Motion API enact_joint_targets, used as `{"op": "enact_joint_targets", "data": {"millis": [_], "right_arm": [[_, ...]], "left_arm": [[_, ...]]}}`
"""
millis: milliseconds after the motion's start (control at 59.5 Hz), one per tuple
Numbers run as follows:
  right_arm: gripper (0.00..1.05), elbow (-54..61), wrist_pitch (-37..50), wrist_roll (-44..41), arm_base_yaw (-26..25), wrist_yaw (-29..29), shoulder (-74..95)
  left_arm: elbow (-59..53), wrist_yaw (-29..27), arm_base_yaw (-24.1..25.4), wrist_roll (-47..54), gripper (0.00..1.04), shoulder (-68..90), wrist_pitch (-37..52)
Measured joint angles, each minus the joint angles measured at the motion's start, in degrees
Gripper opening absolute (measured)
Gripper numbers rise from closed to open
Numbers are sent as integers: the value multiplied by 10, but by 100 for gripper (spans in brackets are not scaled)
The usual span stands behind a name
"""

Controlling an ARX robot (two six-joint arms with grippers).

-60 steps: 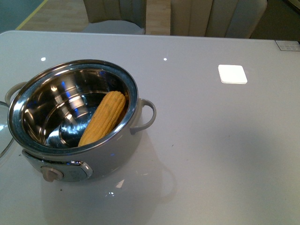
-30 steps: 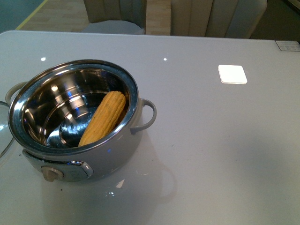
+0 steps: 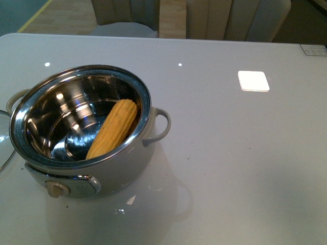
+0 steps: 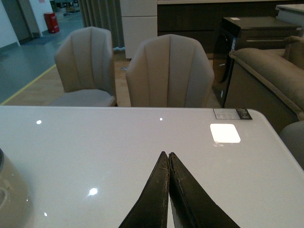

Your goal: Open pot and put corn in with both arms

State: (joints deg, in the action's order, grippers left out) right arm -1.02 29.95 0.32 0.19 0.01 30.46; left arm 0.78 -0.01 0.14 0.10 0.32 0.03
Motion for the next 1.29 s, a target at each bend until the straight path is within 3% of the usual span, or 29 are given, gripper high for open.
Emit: {"op": "enact_joint_targets", "data": {"millis": [235, 840, 941, 1294], "right_arm": [[2, 0, -94, 0, 0, 0, -98], [2, 0, -198, 0, 0, 0, -204], [2, 0, -291, 0, 0, 1, -280], [2, 0, -299, 0, 0, 0, -301]], "left_arm": [[0, 0, 0, 0, 98, 0, 0], [0, 0, 0, 0, 98, 0, 0], [0, 0, 0, 0, 98, 0, 0], [0, 0, 0, 0, 98, 0, 0]]}}
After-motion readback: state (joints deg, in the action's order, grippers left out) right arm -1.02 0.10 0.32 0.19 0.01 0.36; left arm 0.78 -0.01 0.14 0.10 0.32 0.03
